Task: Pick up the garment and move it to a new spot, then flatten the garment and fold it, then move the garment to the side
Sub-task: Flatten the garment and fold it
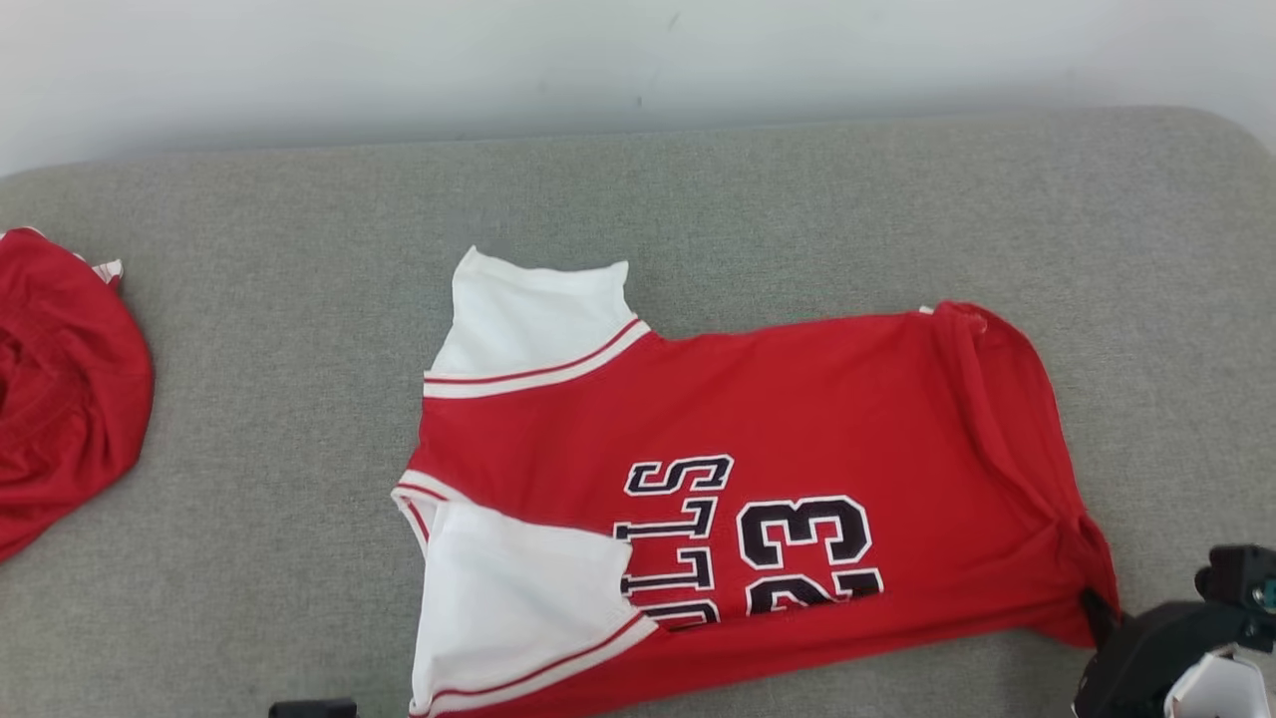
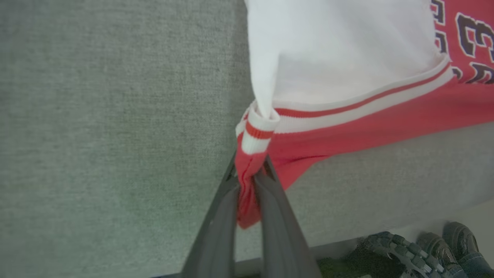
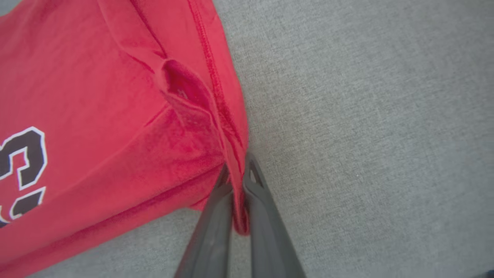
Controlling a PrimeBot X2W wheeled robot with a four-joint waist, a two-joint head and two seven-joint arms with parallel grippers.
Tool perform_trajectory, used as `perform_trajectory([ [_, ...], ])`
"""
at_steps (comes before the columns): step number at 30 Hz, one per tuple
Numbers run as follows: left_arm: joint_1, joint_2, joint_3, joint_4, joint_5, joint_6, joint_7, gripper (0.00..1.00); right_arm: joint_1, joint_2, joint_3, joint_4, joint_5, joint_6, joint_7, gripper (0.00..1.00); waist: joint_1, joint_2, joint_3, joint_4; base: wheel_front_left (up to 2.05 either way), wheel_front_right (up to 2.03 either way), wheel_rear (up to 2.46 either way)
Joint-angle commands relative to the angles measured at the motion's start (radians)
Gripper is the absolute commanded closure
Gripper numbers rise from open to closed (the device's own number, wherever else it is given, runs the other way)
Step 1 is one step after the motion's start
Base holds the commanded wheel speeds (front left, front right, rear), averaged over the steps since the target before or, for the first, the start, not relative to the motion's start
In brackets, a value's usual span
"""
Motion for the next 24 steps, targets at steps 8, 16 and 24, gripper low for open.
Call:
perform_trajectory([
  [8, 0.069, 0.029, 0.023, -0.028, -0.021, 0.054, 0.009, 0.0, 0.07, -0.006, -0.003, 0.008, 0.025, -0.004, -0.004, 0.0, 0.0, 0.0, -0.018, -0.015, 0.0, 0.0, 0.0],
  [16, 0.077, 0.043, 0.061, -0.019, -0.029, 0.078, -0.012, 0.0, 0.043, -0.004, -0.019, -0.027, -0.029, -0.003, -0.017, 0.0, 0.0, 0.0, -0.033, -0.021, 0.0, 0.0, 0.0],
  [24, -0.028, 0.091, 0.113, -0.036, -0.007, 0.049, -0.034, 0.0, -0.029, -0.003, 0.036, -0.144, -0.089, -0.003, 0.023, 0.0, 0.0, 0.0, -0.018, -0.03, 0.0, 0.0, 0.0],
])
